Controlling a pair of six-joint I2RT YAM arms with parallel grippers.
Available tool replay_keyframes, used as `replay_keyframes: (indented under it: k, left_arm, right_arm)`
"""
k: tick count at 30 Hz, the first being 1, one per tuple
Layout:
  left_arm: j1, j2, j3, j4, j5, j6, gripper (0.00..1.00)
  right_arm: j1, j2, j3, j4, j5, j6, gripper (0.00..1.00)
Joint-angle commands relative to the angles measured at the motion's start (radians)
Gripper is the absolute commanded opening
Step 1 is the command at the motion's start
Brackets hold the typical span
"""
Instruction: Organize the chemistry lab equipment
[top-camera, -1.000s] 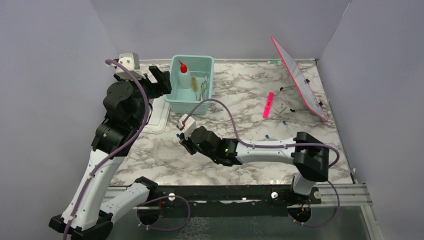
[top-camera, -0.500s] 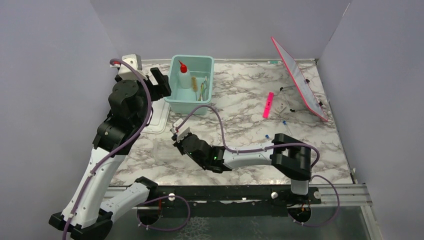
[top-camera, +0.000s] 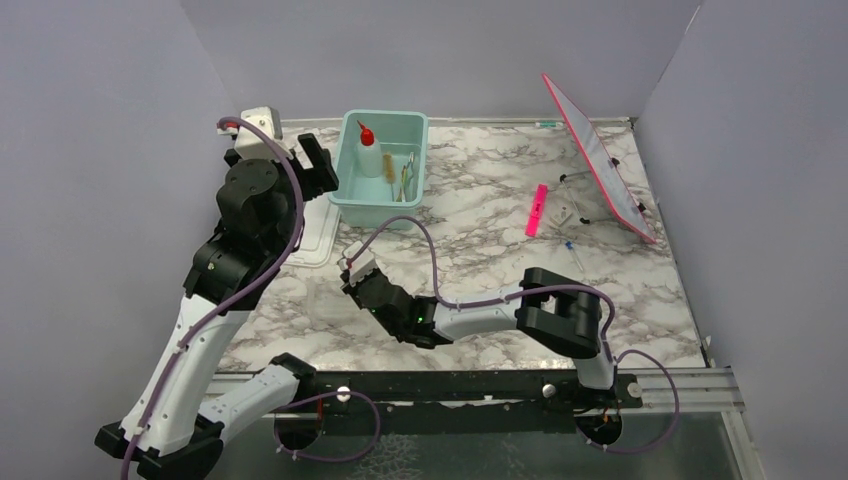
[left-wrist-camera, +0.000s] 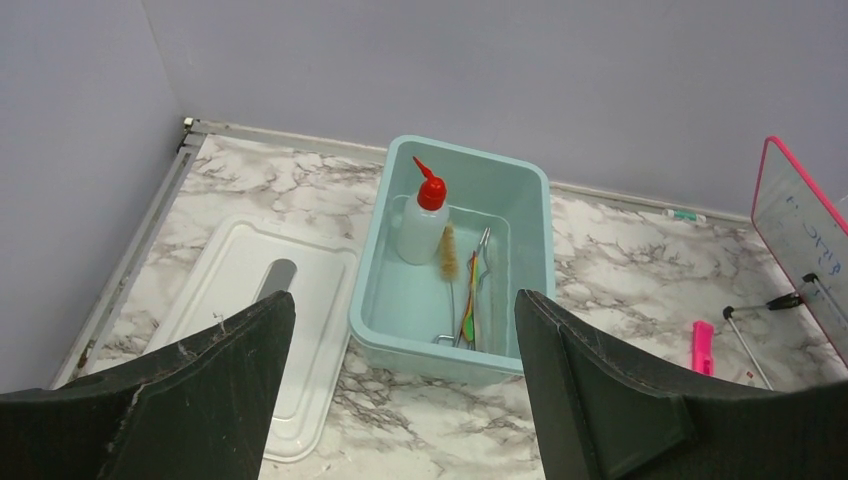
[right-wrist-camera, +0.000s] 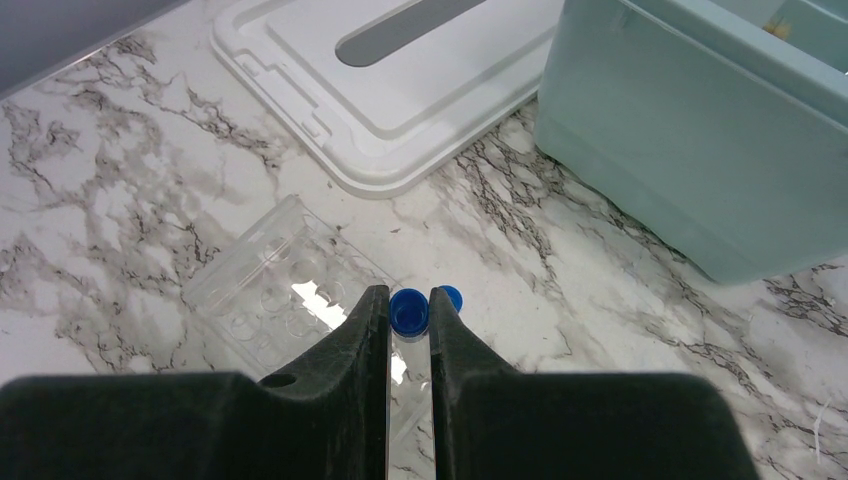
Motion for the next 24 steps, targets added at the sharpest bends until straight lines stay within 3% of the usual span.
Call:
replay_keyframes:
  k: [1,24]
  left_arm:
    - [-0.006,0.009,0.016,-0.003,-0.030,0.014,0.84]
    - [-0.010,0.020,-0.004,-0.001,-0.049,0.024,0.84]
  right_arm:
    - [0.006,0.026,0.024,0.053,0.040,-0.004,0.08]
    - [0.007,0.047,0.022,-0.024,0.016,0.064,0.08]
